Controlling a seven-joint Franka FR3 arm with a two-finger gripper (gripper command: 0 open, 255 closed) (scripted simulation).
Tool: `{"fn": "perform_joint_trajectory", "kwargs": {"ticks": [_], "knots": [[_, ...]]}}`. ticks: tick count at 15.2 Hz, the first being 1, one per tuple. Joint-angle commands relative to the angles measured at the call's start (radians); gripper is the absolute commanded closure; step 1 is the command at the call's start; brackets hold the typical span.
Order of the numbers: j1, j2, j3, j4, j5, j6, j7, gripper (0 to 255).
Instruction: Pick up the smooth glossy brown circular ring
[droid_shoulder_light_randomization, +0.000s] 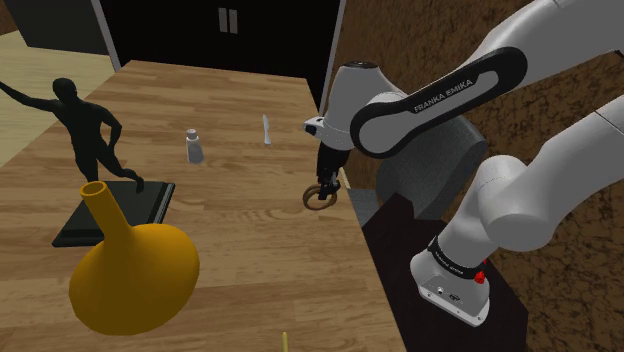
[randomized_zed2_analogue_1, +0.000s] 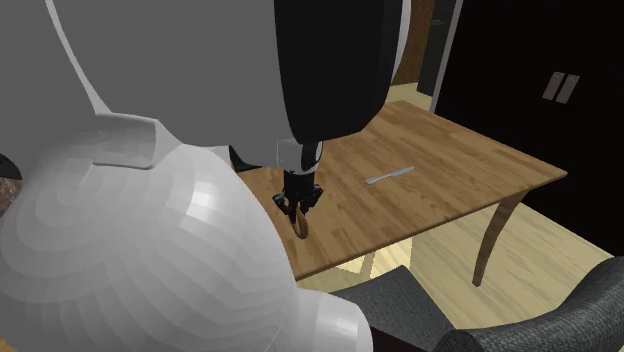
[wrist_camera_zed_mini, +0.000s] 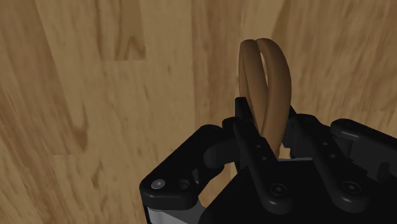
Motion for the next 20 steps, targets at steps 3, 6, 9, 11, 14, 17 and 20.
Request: {"fn": "perform_joint_trajectory", "kwargs": {"ticks": [3,6,9,11,14,17,20], "knots": [[0.000,0.000,0.000,-0.001,0.000,0.000,0.000,255],[0.000,-0.023,0.000,0.009,-0.002,-0.033,0.003,255],[-0.001,-0.056,-0.002,0.027,-0.005,-0.084,0.007,255],[-0.002,-0.076,-0.003,0.041,-0.007,-0.118,0.009,255],[-0.003,-0.103,-0.004,0.063,-0.011,-0.167,0.012,255],[-0.004,-0.128,-0.006,0.087,-0.014,-0.215,0.015,255],[-0.005,-0.143,-0.007,0.105,-0.016,-0.249,0.017,255]]}}
